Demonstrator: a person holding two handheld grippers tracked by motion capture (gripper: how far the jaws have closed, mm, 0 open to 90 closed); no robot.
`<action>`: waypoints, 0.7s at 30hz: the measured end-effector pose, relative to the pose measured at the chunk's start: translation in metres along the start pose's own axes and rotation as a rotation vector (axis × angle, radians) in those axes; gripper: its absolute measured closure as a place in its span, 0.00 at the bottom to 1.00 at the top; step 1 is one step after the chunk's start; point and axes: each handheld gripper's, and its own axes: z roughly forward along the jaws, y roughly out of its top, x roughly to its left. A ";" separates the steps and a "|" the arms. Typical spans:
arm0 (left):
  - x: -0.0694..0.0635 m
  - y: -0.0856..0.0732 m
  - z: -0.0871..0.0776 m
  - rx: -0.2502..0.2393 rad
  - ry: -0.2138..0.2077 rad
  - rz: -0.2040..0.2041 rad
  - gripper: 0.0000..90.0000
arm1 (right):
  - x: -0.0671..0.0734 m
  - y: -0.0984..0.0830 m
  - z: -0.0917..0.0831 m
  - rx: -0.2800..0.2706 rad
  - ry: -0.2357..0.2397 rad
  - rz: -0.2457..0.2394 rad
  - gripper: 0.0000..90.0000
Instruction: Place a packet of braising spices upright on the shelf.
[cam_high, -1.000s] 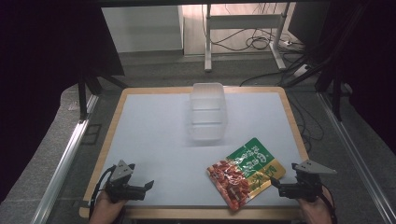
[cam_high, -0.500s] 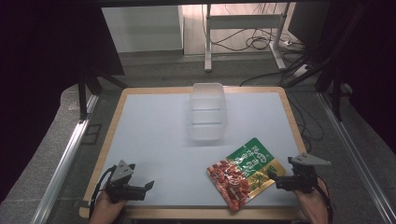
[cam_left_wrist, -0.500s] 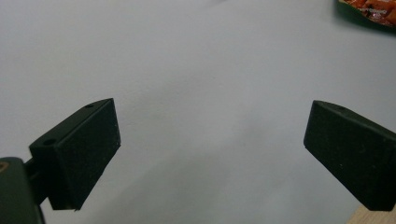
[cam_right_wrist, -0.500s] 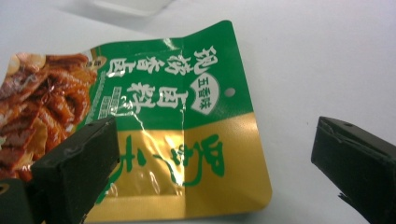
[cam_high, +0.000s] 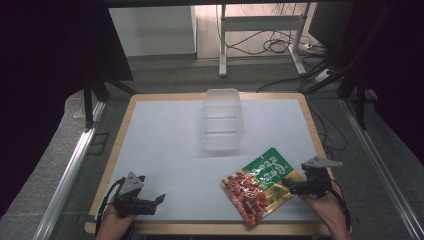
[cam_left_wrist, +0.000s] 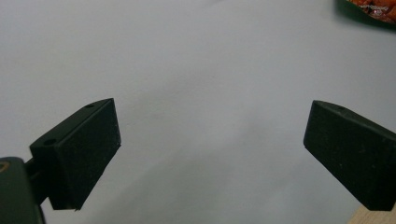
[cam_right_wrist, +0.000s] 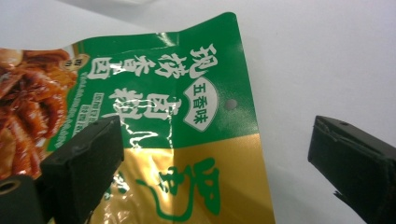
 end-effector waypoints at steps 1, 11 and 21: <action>0.000 0.000 0.000 0.000 0.000 0.001 0.04 | 0.000 0.001 0.001 0.005 0.001 0.002 0.05; -0.001 0.000 0.000 0.001 0.002 0.004 0.04 | -0.009 0.008 0.015 0.081 0.056 0.051 0.16; -0.001 0.000 0.001 0.002 0.002 0.005 0.04 | -0.020 0.016 0.031 0.116 0.142 0.081 0.31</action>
